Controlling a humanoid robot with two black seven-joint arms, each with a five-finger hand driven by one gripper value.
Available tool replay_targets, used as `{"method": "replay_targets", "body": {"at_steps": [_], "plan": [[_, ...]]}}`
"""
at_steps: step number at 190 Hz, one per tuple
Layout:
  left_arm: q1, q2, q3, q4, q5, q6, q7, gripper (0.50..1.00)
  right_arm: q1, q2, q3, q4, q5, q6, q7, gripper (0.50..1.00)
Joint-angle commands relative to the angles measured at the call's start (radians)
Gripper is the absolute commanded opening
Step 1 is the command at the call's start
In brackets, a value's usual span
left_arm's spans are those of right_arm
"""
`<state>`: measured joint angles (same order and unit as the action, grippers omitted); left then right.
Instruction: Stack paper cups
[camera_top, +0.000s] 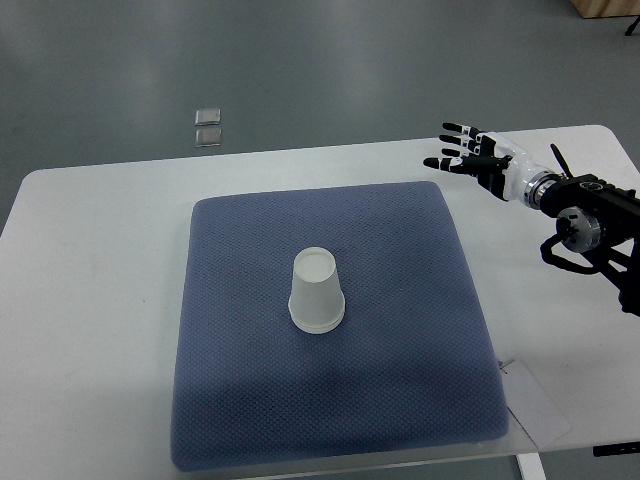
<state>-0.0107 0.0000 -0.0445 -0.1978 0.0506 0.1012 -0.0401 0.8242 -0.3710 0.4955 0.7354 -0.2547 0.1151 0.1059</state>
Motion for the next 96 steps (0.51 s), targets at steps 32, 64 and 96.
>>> {"method": "replay_targets", "body": {"at_steps": [32, 64, 96], "plan": [[0.0, 0.0, 0.0, 0.0, 0.0, 0.0, 0.0, 1.0, -0.028, 0.076, 0.106, -0.091, -0.015, 0.011, 0.008, 0.917], [0.0, 0.0, 0.0, 0.0, 0.0, 0.0, 0.0, 1.0, -0.03, 0.083, 0.107, -0.096, -0.015, 0.011, 0.009, 0.917], [0.0, 0.0, 0.0, 0.0, 0.0, 0.0, 0.0, 1.0, -0.03, 0.086, 0.109, -0.096, -0.015, 0.012, 0.012, 0.917]]}}
